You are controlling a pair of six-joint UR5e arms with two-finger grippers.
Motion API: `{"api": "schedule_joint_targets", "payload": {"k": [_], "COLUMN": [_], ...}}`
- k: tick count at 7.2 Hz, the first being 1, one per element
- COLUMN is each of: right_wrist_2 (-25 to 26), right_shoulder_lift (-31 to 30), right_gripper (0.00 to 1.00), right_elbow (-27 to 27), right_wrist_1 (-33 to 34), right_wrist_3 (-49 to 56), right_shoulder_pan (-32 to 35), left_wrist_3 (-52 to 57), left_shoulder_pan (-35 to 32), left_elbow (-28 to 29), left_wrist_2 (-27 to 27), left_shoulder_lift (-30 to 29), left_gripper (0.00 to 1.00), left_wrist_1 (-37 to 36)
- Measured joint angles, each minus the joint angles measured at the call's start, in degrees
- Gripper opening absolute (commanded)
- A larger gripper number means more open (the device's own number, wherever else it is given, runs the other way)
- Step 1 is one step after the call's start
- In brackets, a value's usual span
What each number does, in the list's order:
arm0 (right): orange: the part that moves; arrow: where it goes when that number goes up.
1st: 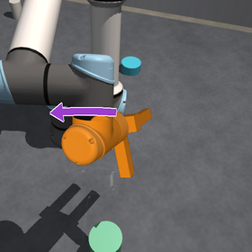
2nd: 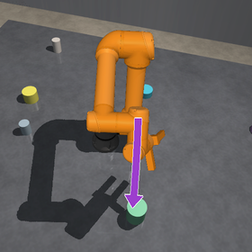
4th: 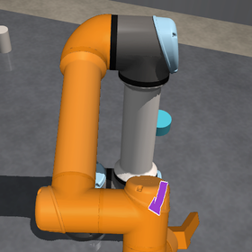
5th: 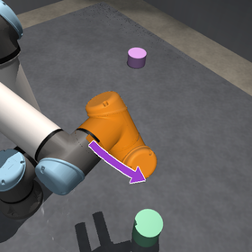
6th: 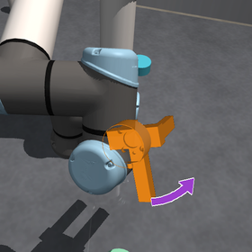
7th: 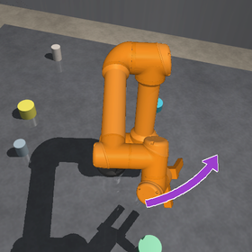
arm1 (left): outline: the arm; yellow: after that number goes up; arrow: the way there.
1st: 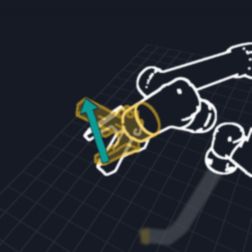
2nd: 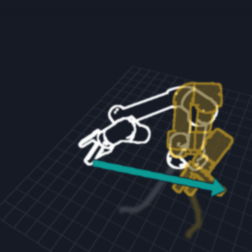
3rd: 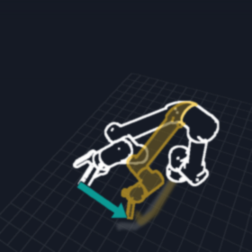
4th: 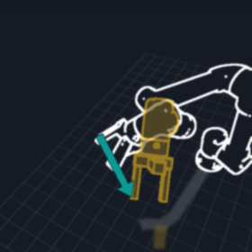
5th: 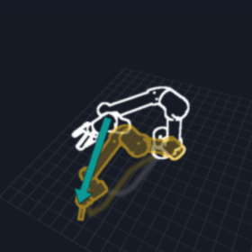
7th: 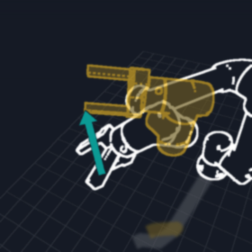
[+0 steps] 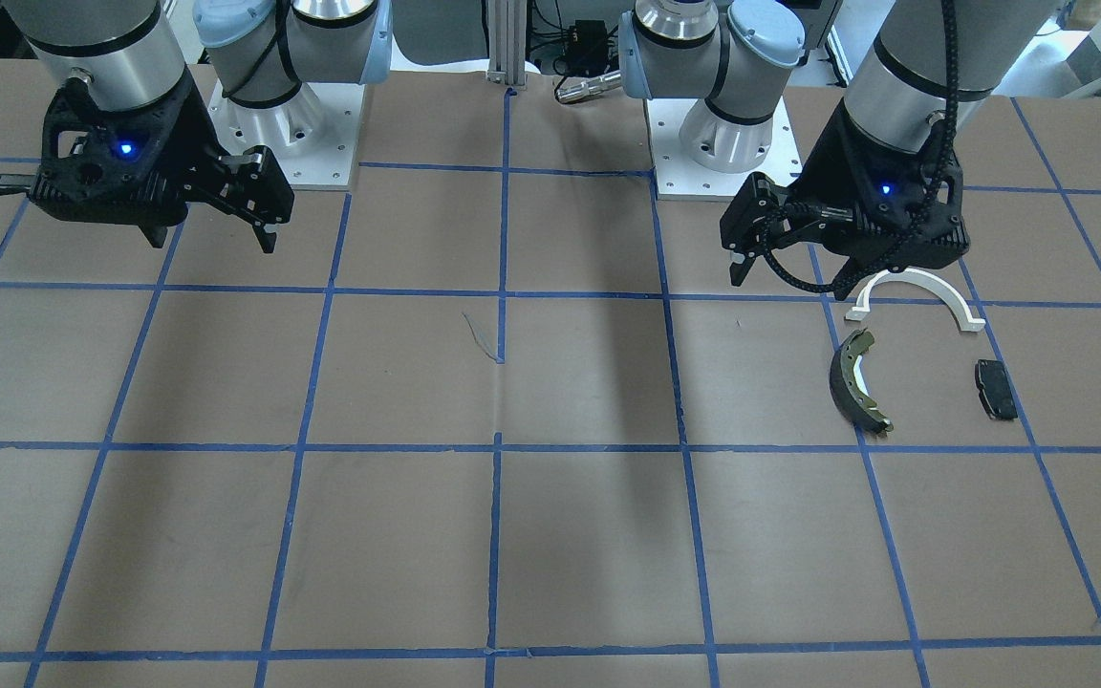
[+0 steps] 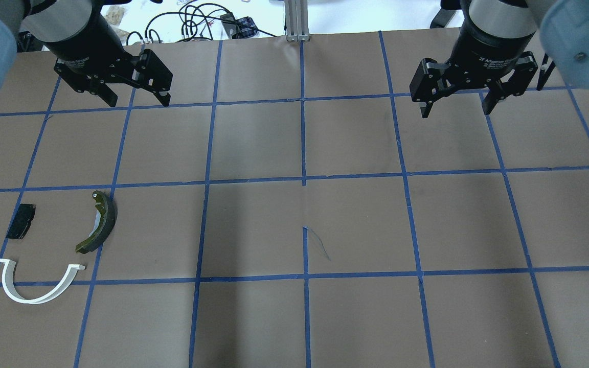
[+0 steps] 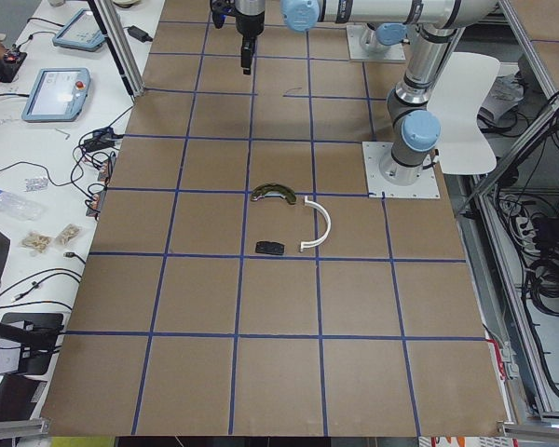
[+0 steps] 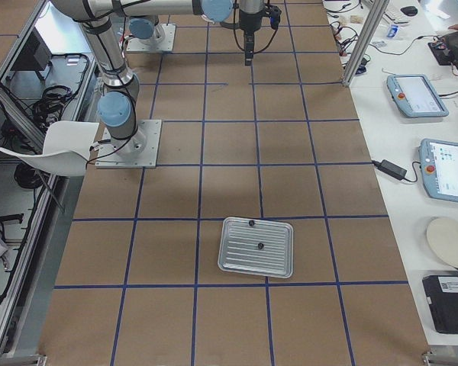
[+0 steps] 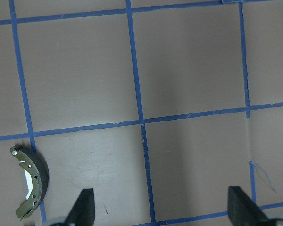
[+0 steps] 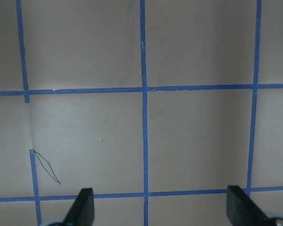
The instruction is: Place bearing gear from tray to pile
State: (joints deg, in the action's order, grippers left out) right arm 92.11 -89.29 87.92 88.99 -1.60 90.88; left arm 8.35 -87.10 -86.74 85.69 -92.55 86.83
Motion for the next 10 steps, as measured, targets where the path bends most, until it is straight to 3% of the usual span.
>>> {"api": "schedule_joint_targets", "payload": {"k": [2,4,6,10], "right_wrist_2": [0.19,0.90,1.55,1.46], "right_shoulder_lift": [0.17,0.62,2.22,18.58], "right_gripper": [1.00,1.00,1.00,1.00], "right_elbow": [-0.37,-1.53,-2.13,-3.65], "right_wrist_1": [0.12,-0.44,0.39,14.24], "right_wrist_3": [0.66,6.40,22.28,55.68], "right_shoulder_pan": [-0.43,-6.30,-18.80,-42.63], "left_wrist_3": [0.00,0.00,-0.11,-0.85], "left_shoulder_pan": [0.00,0.00,-0.01,-0.10], "left_elbow": [-0.01,-0.01,-0.01,-0.09], "left_wrist_2": [0.00,0.00,0.00,0.01], "left_shoulder_lift": [0.00,0.00,0.00,-0.07], "left_gripper": [1.00,1.00,1.00,1.00], "left_wrist_1": [0.00,0.00,0.03,0.06]}}
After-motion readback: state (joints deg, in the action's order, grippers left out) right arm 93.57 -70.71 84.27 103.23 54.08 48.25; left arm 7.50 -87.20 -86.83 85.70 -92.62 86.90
